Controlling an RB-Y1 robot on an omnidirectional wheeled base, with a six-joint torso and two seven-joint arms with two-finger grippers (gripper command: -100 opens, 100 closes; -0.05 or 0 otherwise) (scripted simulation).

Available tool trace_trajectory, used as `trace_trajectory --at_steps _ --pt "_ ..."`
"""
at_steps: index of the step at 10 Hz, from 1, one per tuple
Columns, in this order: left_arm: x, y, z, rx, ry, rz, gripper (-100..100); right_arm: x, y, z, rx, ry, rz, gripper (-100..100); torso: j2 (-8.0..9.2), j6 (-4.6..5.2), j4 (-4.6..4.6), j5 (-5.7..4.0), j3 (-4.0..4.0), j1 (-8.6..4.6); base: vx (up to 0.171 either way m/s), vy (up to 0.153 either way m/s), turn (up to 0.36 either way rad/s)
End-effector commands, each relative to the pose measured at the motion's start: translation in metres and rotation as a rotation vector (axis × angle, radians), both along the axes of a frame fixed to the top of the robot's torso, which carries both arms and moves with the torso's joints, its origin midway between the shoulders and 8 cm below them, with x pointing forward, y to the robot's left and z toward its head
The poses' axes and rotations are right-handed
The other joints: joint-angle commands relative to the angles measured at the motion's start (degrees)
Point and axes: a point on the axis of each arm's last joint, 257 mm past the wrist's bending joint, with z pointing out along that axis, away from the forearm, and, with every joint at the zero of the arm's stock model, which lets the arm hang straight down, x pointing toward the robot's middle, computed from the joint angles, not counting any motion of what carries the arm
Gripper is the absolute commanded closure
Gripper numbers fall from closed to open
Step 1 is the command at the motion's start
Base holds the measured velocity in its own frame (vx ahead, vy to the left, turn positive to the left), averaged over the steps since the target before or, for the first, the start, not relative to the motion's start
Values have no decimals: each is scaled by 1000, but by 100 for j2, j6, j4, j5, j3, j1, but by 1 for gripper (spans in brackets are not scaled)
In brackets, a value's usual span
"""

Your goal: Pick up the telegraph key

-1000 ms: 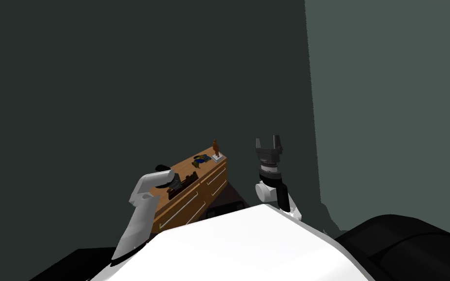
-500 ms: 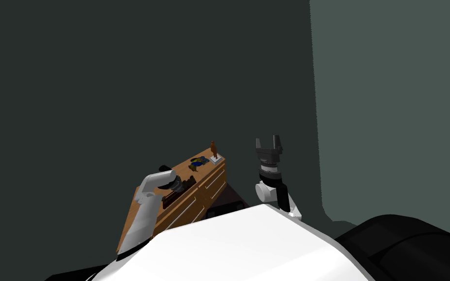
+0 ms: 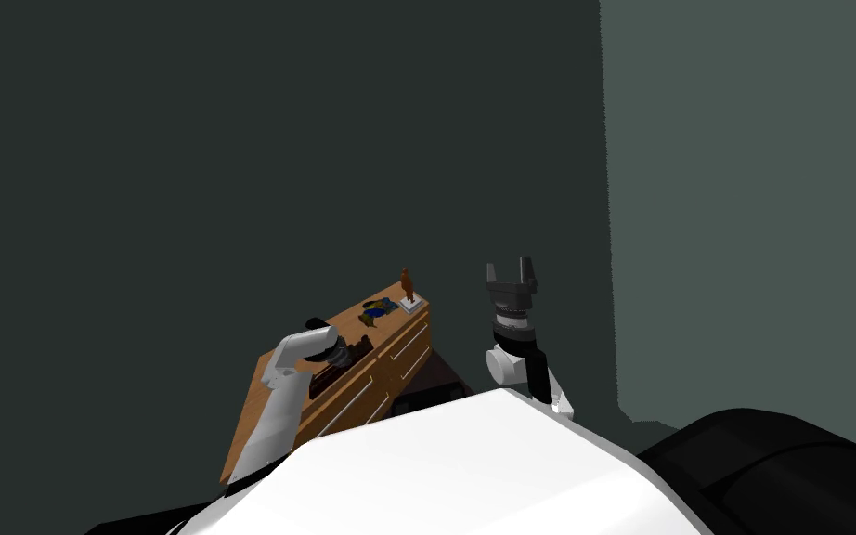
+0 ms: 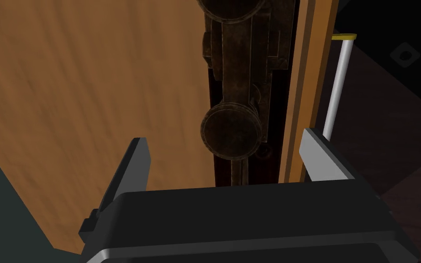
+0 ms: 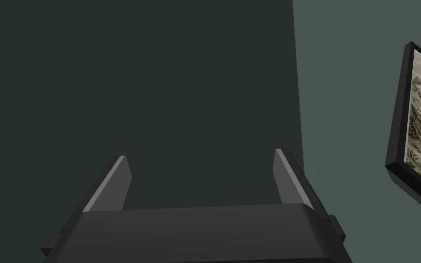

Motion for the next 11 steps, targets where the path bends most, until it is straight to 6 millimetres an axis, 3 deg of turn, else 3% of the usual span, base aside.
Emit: trace_trajectory --at_steps 1,5,6,7,10,11 --pt "0 0 0 0 0 0 100 0 0 0 0 0 0 0 0 0 0 0 0 0 0 0 0" --pt "-1 -1 -1 -2 2 1 100 0 0 0 0 0 0 0 0 2 1 -3 1 0 0 0 0" --pt "-1 -1 -1 -3 2 1 0 0 0 0 0 0 0 0 -1 2 1 -3 0 0 0 0 0" --pt "-1 -1 9 0 1 2 100 0 0 0 0 0 0 0 -1 2 1 -2 0 1 -10 -1 -12" --pt "-1 -1 16 0 0 3 100 0 0 0 0 0 0 0 9 2 7 -9 8 -5 -10 0 -9" --pt "-2 -1 17 -1 2 4 0 0 0 0 0 0 0 0 7 3 6 -8 7 -5 0 0 0"
